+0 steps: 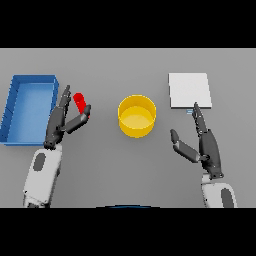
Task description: Pick up the red beaker and tilt it to pour out 1 green nut into yellow bowl. Pick up the yellow bowl and place it on the metallic measuring scale.
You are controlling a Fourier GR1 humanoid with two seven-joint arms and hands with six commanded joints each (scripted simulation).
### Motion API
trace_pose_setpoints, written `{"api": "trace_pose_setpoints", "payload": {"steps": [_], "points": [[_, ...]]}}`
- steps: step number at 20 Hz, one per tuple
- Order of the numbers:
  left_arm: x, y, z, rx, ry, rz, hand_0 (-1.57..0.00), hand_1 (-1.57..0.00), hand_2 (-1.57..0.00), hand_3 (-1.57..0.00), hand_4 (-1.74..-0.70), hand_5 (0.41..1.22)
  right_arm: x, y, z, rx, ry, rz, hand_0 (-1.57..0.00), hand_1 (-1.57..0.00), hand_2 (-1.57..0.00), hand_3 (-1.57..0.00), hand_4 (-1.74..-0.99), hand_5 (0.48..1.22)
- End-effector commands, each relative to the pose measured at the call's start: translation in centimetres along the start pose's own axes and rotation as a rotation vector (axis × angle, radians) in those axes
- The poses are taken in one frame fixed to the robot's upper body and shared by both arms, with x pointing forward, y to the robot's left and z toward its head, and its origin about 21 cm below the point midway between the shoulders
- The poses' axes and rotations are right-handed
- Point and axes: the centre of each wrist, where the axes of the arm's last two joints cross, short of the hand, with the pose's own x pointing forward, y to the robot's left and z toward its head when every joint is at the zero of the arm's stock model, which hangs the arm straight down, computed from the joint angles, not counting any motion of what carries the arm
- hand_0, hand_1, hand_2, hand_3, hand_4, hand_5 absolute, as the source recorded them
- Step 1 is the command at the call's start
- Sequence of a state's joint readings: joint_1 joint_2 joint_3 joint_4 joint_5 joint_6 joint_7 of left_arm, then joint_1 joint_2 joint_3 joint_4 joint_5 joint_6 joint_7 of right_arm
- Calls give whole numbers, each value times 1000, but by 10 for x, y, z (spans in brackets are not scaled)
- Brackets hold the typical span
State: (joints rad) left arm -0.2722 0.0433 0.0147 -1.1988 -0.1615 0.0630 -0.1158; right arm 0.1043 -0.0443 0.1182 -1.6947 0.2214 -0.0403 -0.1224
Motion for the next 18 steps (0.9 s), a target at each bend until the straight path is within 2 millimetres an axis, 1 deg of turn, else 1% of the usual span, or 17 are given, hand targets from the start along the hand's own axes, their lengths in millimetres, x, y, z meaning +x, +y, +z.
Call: {"api": "trace_pose_setpoints", "payload": {"steps": [1, 3, 5, 8, 11, 13, 14, 15, 16, 17, 18], "points": [[-2, 0, -6, 2, -4, -5, 1, 1, 1, 1, -1183, 631, -2, 4, 4, 2, 3, -5, 1, 1, 1, 1, -1245, 670], [-3, -5, -17, -8, -6, -21, 1, 1, 1, 1, -1206, 636, 3, 2, 2, 0, -4, 2, 1, 1, 1, 1, -1247, 673], [-9, -8, -22, -12, -11, -41, 1, 1, 1, 1, -1230, 649, 1, 3, 4, 7, 8, 2, 1, 1, 1, 1, -1247, 679], [-3, -14, -35, -18, -40, -64, 1, 1, 1, 1, -1256, 664, 1, 0, 3, 5, 17, -17, 1, 1, 1, 1, -1264, 690], [-4, -19, -44, -20, -44, -74, 1, 1, 1, 1, -1262, 680, -1, -3, 3, 7, 8, -7, 1, 1, 1, 1, -1262, 691], [-3, -21, -48, -12, -56, -78, 1, 1, 1, 1, -1271, 692, 1, 0, 2, 3, -3, -13, 1, 1, 1, 1, -1265, 691], [-3, -25, -49, 1, -70, -71, 1, -24, -41, 1, -1297, 715, 1, 0, 2, -1, -5, -5, 1, 1, 1, 1, -1259, 691], [-5, -28, -51, 11, -73, -61, -93, -141, -150, -47, -1324, 741, 1, 0, 3, -5, -8, -3, 1, 1, 1, 1, -1255, 691], [-7, -27, -51, 30, -81, -50, -322, -364, -358, -218, -1355, 770, 2, 1, 2, -6, -11, 3, 1, 1, 1, 1, -1252, 690], [-6, -28, -53, 41, -59, -42, -572, -606, -600, -421, -1424, 860, 2, 0, 0, -4, -4, 4, 1, 1, 1, 1, -1247, 688], [-6, -30, -55, 39, -67, -41, -772, -799, -794, -584, -1480, 933, 1, 0, 1, -4, -5, 8, 1, 1, 1, 1, -1245, 692]]}}
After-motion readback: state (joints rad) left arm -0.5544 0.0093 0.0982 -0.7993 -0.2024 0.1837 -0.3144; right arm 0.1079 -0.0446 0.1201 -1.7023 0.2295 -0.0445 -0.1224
